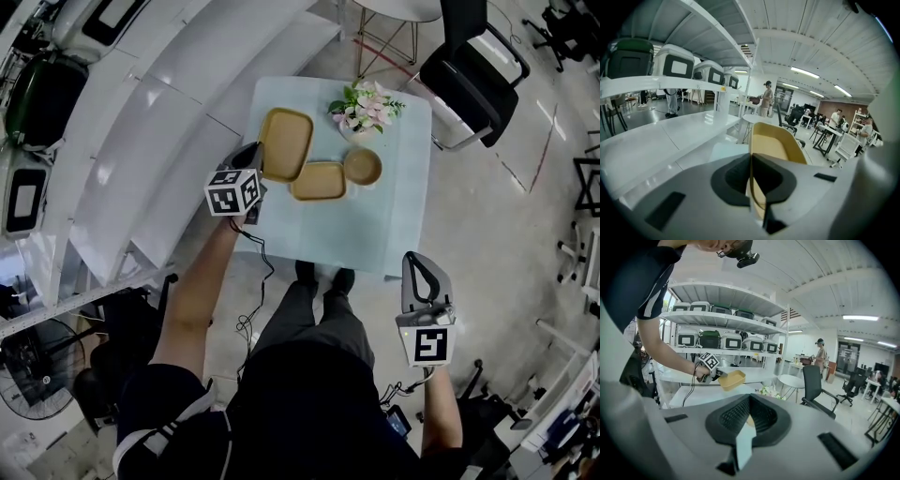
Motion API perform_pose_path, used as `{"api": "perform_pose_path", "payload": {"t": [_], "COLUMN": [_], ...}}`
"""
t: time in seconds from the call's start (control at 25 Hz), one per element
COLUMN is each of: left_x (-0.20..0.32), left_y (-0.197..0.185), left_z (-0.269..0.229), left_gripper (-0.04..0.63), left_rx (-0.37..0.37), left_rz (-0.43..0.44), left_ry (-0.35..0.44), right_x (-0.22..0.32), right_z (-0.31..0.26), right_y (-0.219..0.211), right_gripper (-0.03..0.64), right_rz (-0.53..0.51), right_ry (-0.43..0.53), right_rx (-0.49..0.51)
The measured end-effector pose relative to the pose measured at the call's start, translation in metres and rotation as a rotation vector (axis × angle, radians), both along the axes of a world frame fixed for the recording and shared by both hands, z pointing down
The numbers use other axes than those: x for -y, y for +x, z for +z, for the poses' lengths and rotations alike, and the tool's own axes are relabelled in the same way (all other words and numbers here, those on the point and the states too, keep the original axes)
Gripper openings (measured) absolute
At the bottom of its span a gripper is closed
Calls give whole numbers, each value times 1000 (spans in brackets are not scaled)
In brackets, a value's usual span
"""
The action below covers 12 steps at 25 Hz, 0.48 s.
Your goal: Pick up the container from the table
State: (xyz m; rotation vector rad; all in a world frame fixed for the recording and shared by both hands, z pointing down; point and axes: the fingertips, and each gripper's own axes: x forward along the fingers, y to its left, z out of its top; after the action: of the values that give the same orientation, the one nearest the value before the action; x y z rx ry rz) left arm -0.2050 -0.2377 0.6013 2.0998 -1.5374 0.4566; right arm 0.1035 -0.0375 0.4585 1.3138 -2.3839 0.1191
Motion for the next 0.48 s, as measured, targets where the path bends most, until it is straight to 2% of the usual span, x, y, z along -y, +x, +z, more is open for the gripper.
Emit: {"api": "perform_pose_path", "payload": {"t": [0.28,0.48], "left_x": [-19,-37], "left_y": [5,5], "left_z": [-31,-59], "left_gripper": [9,9], "left_rx": [-8,-44], "left_rz": [7,-11], "left_ry": [41,79], "right_x": [-6,-8], "right_z": [-7,-13], "right_y": [2,4], "right_gripper": [0,0], "right_rz": [-3,1], "right_ry": [1,4], "right_rx": [3,15]}}
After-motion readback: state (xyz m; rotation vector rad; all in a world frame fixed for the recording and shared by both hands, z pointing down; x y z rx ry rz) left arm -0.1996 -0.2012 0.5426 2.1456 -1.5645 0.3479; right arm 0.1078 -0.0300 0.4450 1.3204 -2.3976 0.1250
